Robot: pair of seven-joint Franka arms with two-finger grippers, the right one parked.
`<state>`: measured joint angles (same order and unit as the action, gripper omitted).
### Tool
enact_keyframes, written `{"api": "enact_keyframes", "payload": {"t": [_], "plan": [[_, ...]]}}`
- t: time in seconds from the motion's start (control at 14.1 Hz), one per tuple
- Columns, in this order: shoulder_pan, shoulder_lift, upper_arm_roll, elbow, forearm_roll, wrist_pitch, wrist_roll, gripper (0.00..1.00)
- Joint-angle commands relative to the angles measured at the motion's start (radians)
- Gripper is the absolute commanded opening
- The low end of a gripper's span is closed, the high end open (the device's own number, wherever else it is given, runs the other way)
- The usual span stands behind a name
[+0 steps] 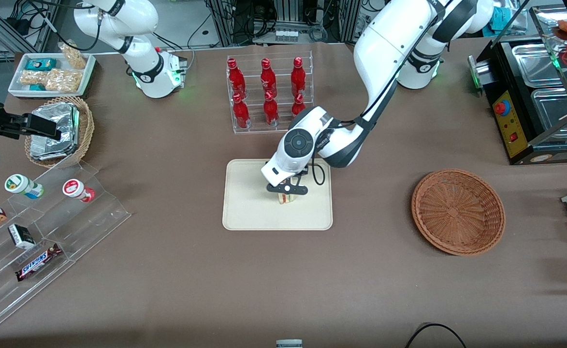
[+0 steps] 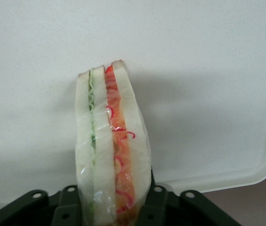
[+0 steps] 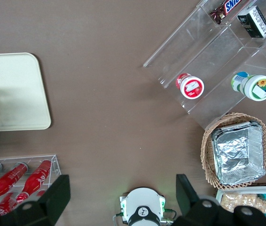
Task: Place sandwich from basket to tray
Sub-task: 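Carry the sandwich with the left gripper over the cream tray, then lower the sandwich onto the tray and open the left gripper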
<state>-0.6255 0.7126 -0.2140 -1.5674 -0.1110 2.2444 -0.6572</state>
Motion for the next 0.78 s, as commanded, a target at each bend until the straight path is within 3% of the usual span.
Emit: {"api": "enact_keyframes", "payload": {"t": [0.0,0.14,0.43,0.71], "plan": [[-0.014,0.004,0.013,0.023,0.017,-0.008,-0.039,0.85],[-0.014,0.001,0.013,0.023,0.019,-0.008,-0.041,0.95],[-0.013,-0.048,0.042,0.021,0.027,-0.034,-0.067,1.0],[0.045,-0.178,0.071,0.012,0.024,-0.176,-0.067,1.0]]}}
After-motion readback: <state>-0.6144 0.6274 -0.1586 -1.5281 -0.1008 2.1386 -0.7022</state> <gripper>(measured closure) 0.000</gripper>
